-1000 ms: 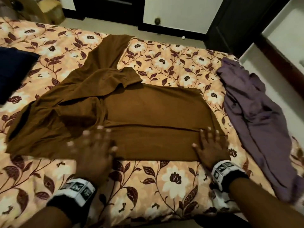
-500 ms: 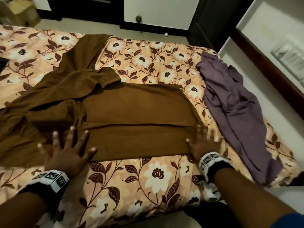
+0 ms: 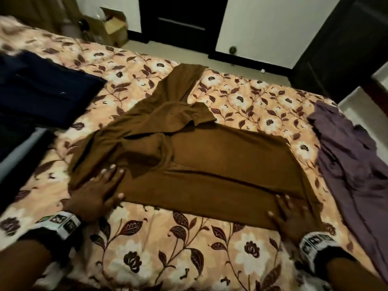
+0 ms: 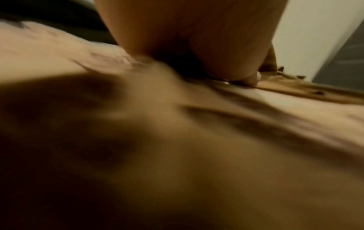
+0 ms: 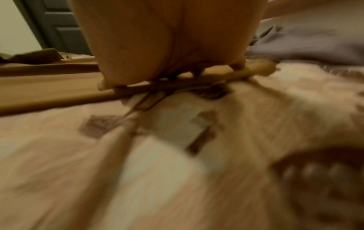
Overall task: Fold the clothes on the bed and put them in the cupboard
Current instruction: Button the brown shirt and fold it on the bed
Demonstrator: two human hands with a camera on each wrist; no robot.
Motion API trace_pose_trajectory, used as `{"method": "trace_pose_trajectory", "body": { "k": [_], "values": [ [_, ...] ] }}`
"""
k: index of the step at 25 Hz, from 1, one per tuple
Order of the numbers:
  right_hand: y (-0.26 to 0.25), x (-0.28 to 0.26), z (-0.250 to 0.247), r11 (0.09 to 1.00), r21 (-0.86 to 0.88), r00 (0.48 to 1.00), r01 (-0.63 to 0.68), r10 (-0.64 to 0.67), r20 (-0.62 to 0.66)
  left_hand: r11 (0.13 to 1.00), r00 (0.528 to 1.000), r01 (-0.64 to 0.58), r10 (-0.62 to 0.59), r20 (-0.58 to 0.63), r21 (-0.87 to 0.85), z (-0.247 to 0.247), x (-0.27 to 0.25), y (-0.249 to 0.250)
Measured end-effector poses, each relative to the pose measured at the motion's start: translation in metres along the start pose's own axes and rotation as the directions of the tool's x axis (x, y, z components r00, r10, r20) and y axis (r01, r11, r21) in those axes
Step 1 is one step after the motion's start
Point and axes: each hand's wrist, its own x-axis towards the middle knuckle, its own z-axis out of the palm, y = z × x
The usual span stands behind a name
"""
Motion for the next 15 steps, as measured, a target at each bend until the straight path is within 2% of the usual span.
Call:
{"method": "trace_pose_trajectory", "body": {
  "k": [1, 2, 3, 4, 5, 6, 7, 9, 11, 13, 15],
  "values": [
    [-0.006, 0.003, -0.026, 0.998, -0.059, 0.996, -0.033, 0.038, 0.082, 0.996, 0.998, -0.060, 0.058, -0.038, -0.070, -0.005, -0.006, -0.014],
    [-0.021, 0.010, -0.052, 0.992, -0.121, 0.995, -0.022, 0.034, 0.095, 0.981, 0.988, -0.106, 0.085, -0.132, -0.160, -0.006, -0.010, -0.022],
    [-0.042, 0.014, -0.073, 0.989, -0.135, 0.996, 0.063, -0.054, 0.067, 0.962, 0.959, -0.128, 0.059, -0.276, -0.241, -0.007, -0.012, -0.023],
    [-0.073, 0.027, -0.095, 0.987, -0.109, 0.992, 0.116, -0.109, 0.068, 0.938, 0.901, -0.118, -0.036, -0.433, -0.324, -0.010, -0.013, -0.028],
    [-0.102, 0.039, -0.112, 0.981, -0.051, 0.981, 0.189, -0.186, 0.061, 0.917, 0.842, -0.095, -0.134, -0.522, -0.388, -0.015, -0.012, -0.030],
    [-0.137, 0.055, -0.123, 0.958, -0.029, 0.958, 0.286, -0.285, 0.019, 0.878, 0.816, -0.057, -0.232, -0.529, -0.475, -0.018, -0.011, -0.035],
    [-0.171, 0.073, -0.128, 0.926, -0.011, 0.925, 0.377, -0.378, -0.035, 0.839, 0.817, -0.004, -0.311, -0.486, -0.544, -0.020, -0.009, -0.043],
    [-0.239, 0.103, -0.141, 0.874, 0.044, 0.867, 0.483, -0.470, -0.167, 0.815, 0.822, 0.023, -0.345, -0.452, -0.579, -0.020, -0.004, -0.054],
    [-0.285, 0.140, -0.154, 0.883, 0.138, 0.884, 0.448, -0.414, -0.216, 0.781, 0.828, -0.003, -0.348, -0.439, -0.625, -0.017, 0.002, -0.059],
    [-0.310, 0.168, -0.159, 0.923, 0.065, 0.910, 0.379, -0.359, -0.208, 0.750, 0.831, -0.009, -0.362, -0.422, -0.661, -0.012, 0.008, -0.063],
    [-0.321, 0.189, -0.161, 0.928, 0.003, 0.896, 0.373, -0.360, -0.261, 0.711, 0.826, 0.000, -0.396, -0.401, -0.703, -0.007, 0.012, -0.068]
  ]
}}
